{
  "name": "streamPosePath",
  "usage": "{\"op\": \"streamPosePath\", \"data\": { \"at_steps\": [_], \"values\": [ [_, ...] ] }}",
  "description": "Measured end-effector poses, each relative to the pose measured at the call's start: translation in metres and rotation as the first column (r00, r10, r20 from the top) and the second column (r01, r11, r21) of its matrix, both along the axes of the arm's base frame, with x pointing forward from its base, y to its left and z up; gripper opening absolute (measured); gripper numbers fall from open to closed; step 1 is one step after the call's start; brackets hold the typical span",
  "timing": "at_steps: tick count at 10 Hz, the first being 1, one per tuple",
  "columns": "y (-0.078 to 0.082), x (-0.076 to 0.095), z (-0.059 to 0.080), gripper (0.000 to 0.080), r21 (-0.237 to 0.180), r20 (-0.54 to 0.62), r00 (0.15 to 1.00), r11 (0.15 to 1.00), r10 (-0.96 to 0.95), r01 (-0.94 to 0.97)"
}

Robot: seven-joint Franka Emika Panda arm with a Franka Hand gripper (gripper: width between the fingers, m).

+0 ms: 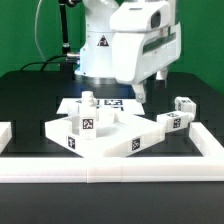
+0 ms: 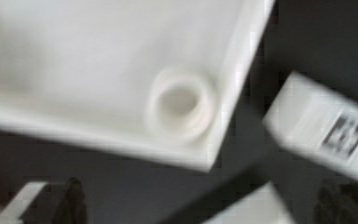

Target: Assemble one leg

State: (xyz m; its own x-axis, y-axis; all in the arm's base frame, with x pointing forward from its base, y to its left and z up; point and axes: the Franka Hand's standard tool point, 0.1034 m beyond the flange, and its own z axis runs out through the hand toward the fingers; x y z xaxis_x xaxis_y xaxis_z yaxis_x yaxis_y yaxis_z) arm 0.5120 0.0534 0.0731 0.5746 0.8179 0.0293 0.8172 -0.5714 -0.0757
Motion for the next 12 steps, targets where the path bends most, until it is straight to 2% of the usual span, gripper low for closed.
{"op": "streamPosePath", "data": {
  "at_steps": [3, 5, 7, 8, 9, 11, 12],
  "values": [
    [-0.008, -0.017, -0.028, 0.065, -0.002, 0.001, 1.0, 1.0, -0.013, 0.013],
    [-0.01, -0.019, -0.052, 0.065, 0.001, 0.015, 1.0, 1.0, -0.024, 0.024],
    [-0.013, -0.022, -0.061, 0.065, 0.0, 0.012, 0.999, 1.0, -0.029, 0.029],
    [-0.014, -0.022, -0.063, 0.0521, -0.001, 0.01, 0.999, 1.0, -0.03, 0.03],
    [-0.014, -0.023, -0.064, 0.0521, -0.001, 0.009, 0.999, 1.0, -0.031, 0.031],
    [-0.014, -0.023, -0.064, 0.0249, -0.001, 0.009, 0.999, 1.0, -0.031, 0.031],
    [-0.014, -0.023, -0.064, 0.0249, -0.001, 0.008, 0.999, 1.0, -0.031, 0.031]
  ]
}}
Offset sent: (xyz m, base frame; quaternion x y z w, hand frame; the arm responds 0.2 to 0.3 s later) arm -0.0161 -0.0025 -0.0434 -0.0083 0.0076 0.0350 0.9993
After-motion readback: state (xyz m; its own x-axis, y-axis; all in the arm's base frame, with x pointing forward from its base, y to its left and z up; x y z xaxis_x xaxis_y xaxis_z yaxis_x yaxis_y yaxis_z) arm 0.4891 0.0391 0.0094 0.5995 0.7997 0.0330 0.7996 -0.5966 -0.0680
